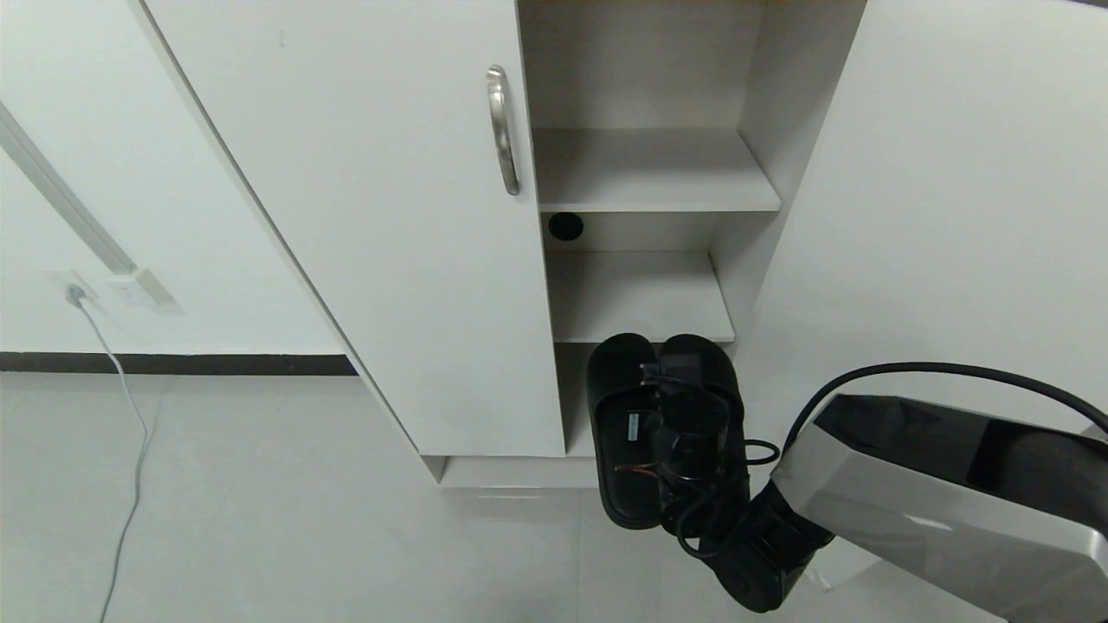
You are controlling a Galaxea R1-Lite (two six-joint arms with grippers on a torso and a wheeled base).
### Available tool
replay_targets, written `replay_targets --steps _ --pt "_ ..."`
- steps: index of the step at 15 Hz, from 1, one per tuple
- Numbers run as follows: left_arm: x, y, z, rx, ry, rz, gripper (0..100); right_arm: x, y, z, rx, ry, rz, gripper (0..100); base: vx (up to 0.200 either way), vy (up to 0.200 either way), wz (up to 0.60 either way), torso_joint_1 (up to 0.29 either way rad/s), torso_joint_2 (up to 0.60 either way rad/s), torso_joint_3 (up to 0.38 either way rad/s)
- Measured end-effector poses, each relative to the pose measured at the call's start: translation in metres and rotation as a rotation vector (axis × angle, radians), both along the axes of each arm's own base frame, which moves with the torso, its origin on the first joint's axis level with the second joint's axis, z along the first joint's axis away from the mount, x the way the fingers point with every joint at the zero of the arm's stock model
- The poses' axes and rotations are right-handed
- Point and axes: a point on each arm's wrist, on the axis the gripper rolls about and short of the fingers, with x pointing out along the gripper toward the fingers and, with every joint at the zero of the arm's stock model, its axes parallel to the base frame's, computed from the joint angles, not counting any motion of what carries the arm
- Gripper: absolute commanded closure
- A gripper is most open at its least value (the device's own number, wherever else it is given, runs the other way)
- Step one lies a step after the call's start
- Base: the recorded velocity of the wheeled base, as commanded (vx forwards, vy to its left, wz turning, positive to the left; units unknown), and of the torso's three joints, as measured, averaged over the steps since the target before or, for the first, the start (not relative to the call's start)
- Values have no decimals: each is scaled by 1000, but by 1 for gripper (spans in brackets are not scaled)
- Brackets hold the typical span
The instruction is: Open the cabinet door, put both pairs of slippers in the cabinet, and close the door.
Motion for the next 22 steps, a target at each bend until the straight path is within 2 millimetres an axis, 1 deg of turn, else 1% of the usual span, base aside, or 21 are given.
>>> replay_targets --steps 1,12,18,20,22 --pt "0 0 0 0 0 0 100 0 0 -1 -1 1 -1 100 0 0 0 0 0 0" --pt "0 0 0 2 0 -3 100 3 -3 -3 -8 7 -8 100 200 0 0 1 3 4" --pt "0 0 0 0 0 1 100 5 -2 -6 -28 29 15 100 0 0 0 0 0 0" --pt "0 0 0 0 0 1 100 13 -2 -2 -24 31 13 100 0 0 0 0 0 0" --pt "0 0 0 0 0 1 100 28 -4 2 -30 42 13 100 0 0 0 0 0 0"
